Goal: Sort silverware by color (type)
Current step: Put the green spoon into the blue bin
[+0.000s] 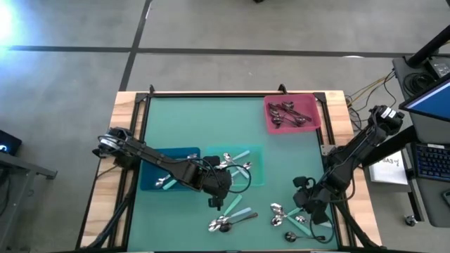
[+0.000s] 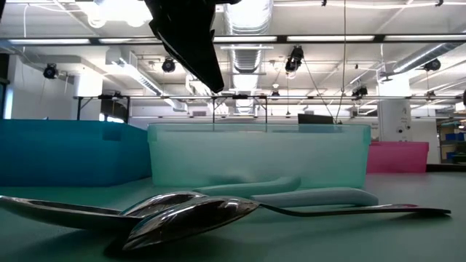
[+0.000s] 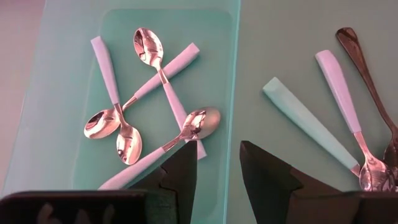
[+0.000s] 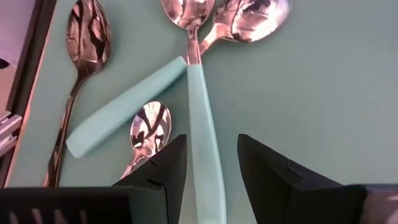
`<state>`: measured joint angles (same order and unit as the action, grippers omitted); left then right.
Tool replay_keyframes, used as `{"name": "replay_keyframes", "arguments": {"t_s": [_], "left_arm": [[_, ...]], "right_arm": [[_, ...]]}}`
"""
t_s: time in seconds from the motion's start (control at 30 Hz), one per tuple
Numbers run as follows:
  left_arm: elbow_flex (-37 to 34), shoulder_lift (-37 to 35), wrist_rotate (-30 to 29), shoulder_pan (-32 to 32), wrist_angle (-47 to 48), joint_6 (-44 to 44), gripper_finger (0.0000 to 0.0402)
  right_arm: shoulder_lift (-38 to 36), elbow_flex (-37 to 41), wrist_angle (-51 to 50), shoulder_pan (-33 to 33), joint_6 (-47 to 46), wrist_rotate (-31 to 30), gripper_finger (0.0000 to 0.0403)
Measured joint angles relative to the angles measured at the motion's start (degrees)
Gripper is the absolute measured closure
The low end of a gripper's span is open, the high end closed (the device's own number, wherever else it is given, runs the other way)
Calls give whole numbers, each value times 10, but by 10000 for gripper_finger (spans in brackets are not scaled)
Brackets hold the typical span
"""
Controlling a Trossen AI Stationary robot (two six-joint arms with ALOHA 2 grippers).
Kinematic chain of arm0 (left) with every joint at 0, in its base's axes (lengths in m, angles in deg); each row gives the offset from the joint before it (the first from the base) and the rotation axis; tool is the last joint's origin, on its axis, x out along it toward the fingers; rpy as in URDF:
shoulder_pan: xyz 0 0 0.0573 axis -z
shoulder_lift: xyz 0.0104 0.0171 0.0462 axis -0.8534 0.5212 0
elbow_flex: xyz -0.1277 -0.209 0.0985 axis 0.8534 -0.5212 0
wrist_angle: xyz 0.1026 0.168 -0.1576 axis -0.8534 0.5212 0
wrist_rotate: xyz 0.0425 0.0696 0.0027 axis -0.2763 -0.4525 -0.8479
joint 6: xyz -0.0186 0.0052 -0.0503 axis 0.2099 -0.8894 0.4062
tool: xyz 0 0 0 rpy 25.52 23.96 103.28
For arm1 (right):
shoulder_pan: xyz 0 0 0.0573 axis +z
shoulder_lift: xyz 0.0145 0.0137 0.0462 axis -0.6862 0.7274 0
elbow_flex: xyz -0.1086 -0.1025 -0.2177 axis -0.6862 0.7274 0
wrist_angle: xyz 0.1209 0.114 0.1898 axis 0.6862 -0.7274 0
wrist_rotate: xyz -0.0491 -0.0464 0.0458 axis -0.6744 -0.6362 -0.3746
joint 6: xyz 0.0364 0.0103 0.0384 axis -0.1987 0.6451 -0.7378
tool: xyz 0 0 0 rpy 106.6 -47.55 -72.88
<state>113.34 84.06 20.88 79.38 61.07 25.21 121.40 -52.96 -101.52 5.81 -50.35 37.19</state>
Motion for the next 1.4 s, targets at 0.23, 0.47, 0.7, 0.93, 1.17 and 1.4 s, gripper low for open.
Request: {"name": "replay_keyframes", "arguments": {"t_s": [0.23,0.47,0.7,0.93,1.17,1.4], "left_arm": [[0,0,0,0,2,0,295],[0,0,0,0,2,0,295],[0,0,0,0,5,0,295],[0,0,0,0,5,0,295],[0,0,0,0,5,0,295],[0,0,0,0,5,0,295]], "right_arm": [[0,11,37,0,-2,0,266],[17,12,69,0,-3,0,270],[110,0,94,2,-2,3,271],[179,-27,81,2,-3,-3,275],[203,-36,64,2,-5,-6,354],[171,-36,64,2,-7,-4,363]]}}
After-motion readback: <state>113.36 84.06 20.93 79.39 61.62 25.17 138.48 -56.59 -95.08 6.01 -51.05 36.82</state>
